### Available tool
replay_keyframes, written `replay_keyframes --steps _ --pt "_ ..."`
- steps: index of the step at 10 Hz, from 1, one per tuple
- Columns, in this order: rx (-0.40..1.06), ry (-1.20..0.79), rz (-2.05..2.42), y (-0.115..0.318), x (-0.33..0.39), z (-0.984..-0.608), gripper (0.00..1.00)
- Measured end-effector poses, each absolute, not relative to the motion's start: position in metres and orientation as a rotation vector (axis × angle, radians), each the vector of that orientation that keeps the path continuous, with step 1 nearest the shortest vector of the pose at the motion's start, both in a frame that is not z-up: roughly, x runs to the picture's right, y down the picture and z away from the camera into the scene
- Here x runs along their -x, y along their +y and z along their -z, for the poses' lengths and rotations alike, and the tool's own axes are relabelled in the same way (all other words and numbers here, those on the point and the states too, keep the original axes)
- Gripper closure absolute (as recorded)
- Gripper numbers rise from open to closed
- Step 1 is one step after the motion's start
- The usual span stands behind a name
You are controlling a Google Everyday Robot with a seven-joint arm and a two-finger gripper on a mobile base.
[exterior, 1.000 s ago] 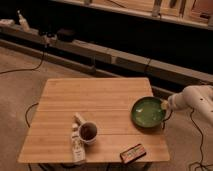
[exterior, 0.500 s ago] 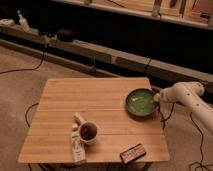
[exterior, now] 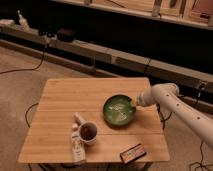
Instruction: Drag the ceramic bowl in a circle
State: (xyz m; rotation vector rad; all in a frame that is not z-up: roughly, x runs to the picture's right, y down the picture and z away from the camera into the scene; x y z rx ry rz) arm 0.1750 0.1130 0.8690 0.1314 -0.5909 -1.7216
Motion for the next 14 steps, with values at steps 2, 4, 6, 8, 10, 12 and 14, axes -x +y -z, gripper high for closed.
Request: replay_keyframes --steps 2,4,6,8,10,12,14 --pt "-0.128 -0.665 1.759 0.131 -0.174 -0.846 0.94" --pt "-0.097 -0.671 1.754 0.134 -0.202 -0.827 0.94" --pt "-0.043 -0.654 1.735 0.137 -0.243 -0.810 0.94" --pt "0.024 -0.626 1.707 0.142 -0.286 -0.802 0.94" --pt "0.098 -0.553 1.656 0.137 -0.329 -0.815 0.94" --pt "0.129 -0.464 1.604 0.121 -0.351 -0.845 0.94" --pt "0.134 -0.357 1.561 0.091 -0.361 -0.875 0.94"
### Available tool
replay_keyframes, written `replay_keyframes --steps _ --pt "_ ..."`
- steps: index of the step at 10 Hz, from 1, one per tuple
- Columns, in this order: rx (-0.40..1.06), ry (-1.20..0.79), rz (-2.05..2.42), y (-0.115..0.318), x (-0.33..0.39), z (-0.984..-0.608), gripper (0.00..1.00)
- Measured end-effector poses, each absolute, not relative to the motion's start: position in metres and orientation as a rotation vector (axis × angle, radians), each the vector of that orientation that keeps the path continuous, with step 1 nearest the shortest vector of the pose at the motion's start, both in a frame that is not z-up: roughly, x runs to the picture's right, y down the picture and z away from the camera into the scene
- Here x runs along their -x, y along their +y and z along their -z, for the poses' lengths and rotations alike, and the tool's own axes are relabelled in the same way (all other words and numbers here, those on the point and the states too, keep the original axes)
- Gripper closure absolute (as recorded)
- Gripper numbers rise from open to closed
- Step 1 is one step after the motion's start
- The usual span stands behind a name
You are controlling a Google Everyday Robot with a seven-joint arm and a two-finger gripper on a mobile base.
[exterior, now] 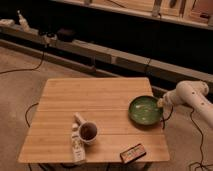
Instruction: Drag the ceramic bowl in a circle
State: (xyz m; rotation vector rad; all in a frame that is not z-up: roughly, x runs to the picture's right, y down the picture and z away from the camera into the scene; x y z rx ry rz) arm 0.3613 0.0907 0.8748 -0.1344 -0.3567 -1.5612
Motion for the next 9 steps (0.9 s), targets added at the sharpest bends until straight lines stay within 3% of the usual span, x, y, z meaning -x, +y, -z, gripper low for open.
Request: replay_keyframes --steps 2,5,9 --pt "0.129 -0.285 1.527 0.063 -0.362 -0.893 0.94" --pt "0.064 -0.287 1.565 0.039 -0.303 -0.907 0.94" --pt "-0.145 -0.359 1.697 0.060 -0.177 -0.898 0.94"
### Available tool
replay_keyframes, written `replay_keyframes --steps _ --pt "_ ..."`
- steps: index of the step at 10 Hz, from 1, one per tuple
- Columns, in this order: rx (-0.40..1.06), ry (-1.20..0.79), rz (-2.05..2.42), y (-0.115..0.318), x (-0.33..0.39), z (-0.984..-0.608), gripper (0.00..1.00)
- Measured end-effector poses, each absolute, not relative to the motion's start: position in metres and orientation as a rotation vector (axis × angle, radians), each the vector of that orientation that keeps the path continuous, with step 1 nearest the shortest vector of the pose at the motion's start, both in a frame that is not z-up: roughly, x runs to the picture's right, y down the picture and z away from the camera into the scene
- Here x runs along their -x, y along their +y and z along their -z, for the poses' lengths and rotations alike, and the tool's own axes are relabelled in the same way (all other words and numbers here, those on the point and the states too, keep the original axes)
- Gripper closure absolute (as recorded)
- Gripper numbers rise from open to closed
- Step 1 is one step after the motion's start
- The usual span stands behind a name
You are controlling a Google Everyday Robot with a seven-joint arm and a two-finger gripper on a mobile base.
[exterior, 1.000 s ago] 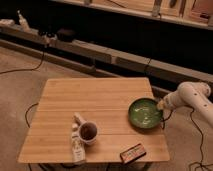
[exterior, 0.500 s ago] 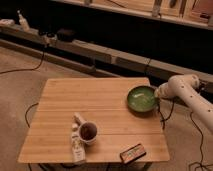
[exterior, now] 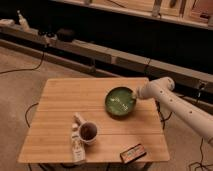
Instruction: Drag the ceramic bowl in a circle
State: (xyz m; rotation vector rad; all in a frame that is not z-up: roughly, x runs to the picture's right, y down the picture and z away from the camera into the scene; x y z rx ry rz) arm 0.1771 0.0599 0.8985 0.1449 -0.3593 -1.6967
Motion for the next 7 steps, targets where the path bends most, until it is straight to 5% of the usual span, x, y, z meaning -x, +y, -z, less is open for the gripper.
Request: replay_keyframes --steps 4,7 --pt "-0.217 -0.521 1.740 0.126 -0.123 -0.872 0.94" --pt "-0.203 -0.596 1.724 0.146 -0.153 -0.832 0.94"
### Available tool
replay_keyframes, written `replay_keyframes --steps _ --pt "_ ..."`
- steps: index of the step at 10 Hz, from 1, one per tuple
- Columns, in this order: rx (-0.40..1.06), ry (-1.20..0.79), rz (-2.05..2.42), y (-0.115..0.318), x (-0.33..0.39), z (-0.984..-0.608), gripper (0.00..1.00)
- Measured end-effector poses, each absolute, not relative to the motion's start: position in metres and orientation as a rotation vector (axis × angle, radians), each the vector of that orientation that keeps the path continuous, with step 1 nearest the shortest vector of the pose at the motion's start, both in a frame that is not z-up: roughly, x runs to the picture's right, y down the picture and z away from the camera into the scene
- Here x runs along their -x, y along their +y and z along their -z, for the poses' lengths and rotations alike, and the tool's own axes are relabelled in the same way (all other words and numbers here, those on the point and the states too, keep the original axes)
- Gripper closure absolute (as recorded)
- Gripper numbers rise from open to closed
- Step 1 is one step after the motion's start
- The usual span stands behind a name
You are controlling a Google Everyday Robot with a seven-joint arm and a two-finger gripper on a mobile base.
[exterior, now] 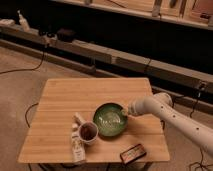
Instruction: Drag the ceramic bowl in a circle
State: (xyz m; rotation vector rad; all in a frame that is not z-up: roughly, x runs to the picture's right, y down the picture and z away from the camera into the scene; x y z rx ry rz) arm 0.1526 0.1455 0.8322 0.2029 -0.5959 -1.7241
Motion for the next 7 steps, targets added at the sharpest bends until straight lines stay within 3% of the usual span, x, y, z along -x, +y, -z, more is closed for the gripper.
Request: replay_keyframes --steps 5,7 --pt "-0.064 -0.601 1.692 0.166 -0.230 -0.805 0.94" --pt "0.002 -0.598 1.659 0.172 -0.252 -0.807 0.89"
